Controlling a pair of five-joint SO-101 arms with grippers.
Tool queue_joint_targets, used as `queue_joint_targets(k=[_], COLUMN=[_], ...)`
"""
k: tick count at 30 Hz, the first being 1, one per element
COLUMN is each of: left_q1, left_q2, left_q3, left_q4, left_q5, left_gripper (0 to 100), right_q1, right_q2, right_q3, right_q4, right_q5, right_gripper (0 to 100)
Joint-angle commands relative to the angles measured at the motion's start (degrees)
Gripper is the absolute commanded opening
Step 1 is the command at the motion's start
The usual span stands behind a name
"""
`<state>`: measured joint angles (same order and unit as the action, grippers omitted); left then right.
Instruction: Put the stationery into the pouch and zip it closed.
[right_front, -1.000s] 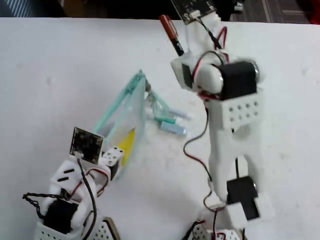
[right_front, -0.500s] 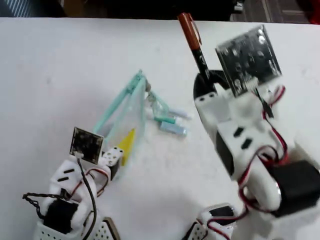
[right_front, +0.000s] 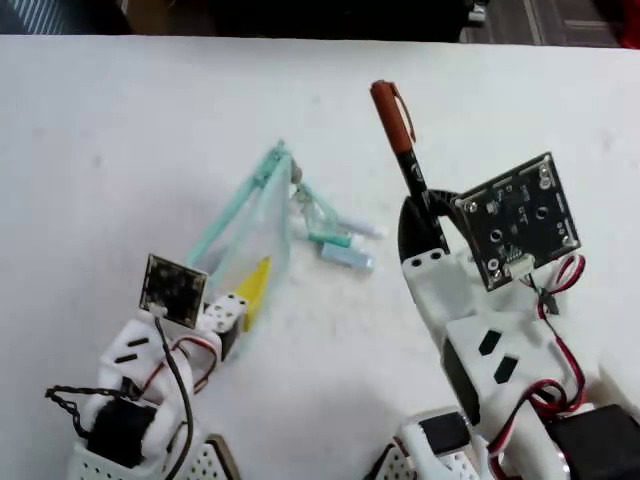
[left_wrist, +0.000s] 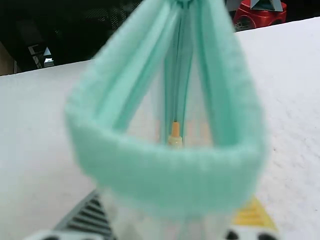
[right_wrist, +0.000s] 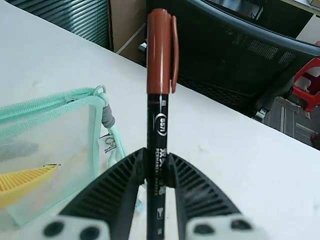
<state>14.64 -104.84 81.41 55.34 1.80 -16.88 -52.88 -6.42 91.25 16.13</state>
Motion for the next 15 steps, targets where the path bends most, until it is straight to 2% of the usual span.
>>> queue_joint_targets(k=[1, 5, 7, 15], left_q1=[-0.31, -0.13, -0.31, 0.13], left_q2=[-0.13, -0.13, -0.13, -0.13], left_q3=[-0.70, -0.70, -0.70, -0.79], left_q4=[0.26, 0.26, 0.26, 0.35], left_q5=[0.00, 0.00, 0.00, 1.85], left_gripper=[20, 20, 20, 20], right_q1=[0.04, -4.09, -7.34, -19.12], right_q2=[-5.14, -12.97, -16.31, -18.24], right_q3=[8.44, 20.57, 23.91, 25.23], right_q4=[-7.78, -19.65, -23.60, -32.40], right_q5=[-0.62, -3.43, -2.11, -0.44], right_gripper=[1.8, 1.7, 1.7, 1.7])
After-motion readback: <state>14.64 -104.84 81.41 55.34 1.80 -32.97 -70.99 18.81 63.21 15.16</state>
